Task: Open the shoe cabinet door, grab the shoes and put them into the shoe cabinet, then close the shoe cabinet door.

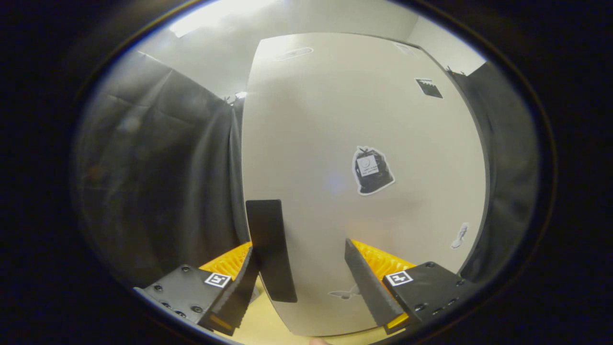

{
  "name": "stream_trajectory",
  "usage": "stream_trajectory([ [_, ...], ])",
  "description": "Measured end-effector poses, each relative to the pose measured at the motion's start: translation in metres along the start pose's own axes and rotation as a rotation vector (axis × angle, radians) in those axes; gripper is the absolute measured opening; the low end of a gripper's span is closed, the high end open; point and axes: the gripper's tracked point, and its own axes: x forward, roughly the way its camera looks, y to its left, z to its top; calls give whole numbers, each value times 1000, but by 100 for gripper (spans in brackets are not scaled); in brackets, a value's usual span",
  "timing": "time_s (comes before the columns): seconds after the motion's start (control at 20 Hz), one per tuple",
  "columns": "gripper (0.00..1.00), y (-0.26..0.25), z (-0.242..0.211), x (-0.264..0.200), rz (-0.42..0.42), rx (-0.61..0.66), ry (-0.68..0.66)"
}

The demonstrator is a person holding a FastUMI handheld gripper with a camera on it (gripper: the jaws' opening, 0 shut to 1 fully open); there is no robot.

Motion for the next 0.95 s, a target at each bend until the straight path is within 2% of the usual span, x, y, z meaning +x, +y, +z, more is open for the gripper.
stream_trajectory([
  [0.5,100,0,-3,8,-29,15,4],
  [0.75,100,3,-1,-1,11,93,1],
  [0.95,100,3,10,-19,24,69,-24],
])
